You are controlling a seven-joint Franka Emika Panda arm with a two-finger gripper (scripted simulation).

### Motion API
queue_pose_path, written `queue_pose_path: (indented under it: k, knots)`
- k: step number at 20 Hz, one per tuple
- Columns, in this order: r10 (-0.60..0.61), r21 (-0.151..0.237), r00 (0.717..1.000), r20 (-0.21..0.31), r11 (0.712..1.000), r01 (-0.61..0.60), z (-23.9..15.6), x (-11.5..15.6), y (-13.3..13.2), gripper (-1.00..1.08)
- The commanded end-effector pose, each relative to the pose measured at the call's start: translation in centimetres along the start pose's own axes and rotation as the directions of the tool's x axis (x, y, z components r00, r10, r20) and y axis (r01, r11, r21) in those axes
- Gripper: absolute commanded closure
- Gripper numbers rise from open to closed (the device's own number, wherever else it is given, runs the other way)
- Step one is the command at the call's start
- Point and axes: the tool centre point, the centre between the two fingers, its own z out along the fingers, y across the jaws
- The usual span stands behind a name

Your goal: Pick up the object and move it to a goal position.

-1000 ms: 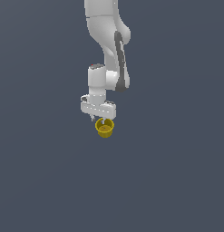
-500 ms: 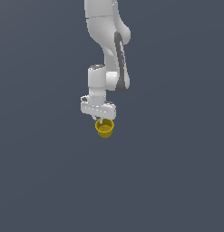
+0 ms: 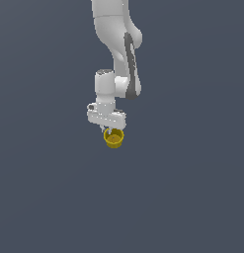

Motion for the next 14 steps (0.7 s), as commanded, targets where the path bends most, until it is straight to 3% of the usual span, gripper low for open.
queue_pose_path:
  k: [1, 14]
  knots:
    - [0.0, 0.0, 1.0, -0.002, 1.0, 0.0, -0.6, 0.3, 0.2, 1.08]
    - [-0.003, -0.006, 1.0, -0.002, 1.0, 0.003, -6.6, 2.0, 2.0, 1.08]
